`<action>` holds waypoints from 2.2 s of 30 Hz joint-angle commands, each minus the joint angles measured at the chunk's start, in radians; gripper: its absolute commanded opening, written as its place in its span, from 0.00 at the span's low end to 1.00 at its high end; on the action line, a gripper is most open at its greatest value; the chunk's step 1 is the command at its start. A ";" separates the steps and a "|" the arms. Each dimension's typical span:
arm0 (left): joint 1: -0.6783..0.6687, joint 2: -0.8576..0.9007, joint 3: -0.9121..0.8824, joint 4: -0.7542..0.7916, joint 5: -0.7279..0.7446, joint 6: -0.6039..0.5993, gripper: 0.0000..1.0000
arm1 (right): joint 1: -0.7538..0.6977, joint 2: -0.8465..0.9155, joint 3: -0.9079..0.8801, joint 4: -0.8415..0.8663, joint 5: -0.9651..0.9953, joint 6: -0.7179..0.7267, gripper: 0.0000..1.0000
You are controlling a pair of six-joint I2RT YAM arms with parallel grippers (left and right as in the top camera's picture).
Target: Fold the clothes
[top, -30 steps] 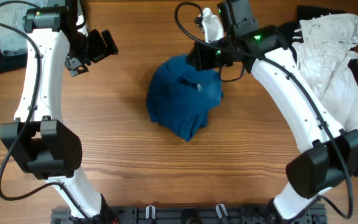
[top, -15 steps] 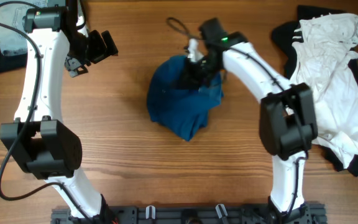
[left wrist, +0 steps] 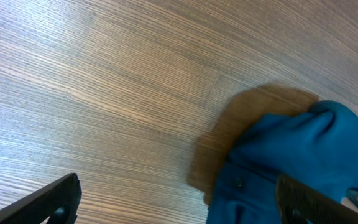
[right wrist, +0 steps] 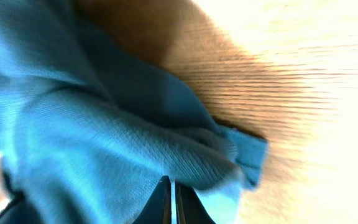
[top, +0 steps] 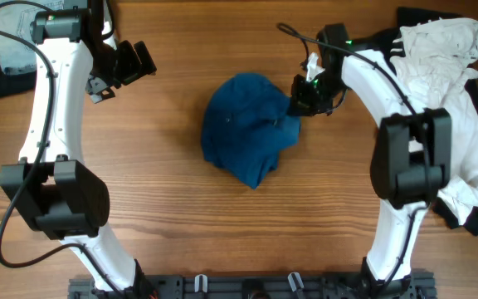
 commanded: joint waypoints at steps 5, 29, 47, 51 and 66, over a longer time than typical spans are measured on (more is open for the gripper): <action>-0.001 0.011 0.001 0.014 -0.010 -0.006 1.00 | 0.071 -0.344 0.020 0.100 -0.100 -0.026 0.10; -0.001 0.011 0.001 0.003 -0.010 -0.006 1.00 | -0.040 0.212 0.013 -0.196 -0.241 -0.324 0.05; -0.168 0.013 0.001 0.126 0.050 -0.005 1.00 | 0.217 0.165 0.117 -0.275 -0.098 -0.341 0.08; -0.167 0.014 0.001 0.130 0.050 -0.005 1.00 | 0.160 0.056 0.256 -0.325 -0.034 -0.308 0.33; -0.170 0.123 -0.119 0.085 0.375 0.212 1.00 | -0.309 -0.405 0.387 -0.410 0.074 -0.279 0.99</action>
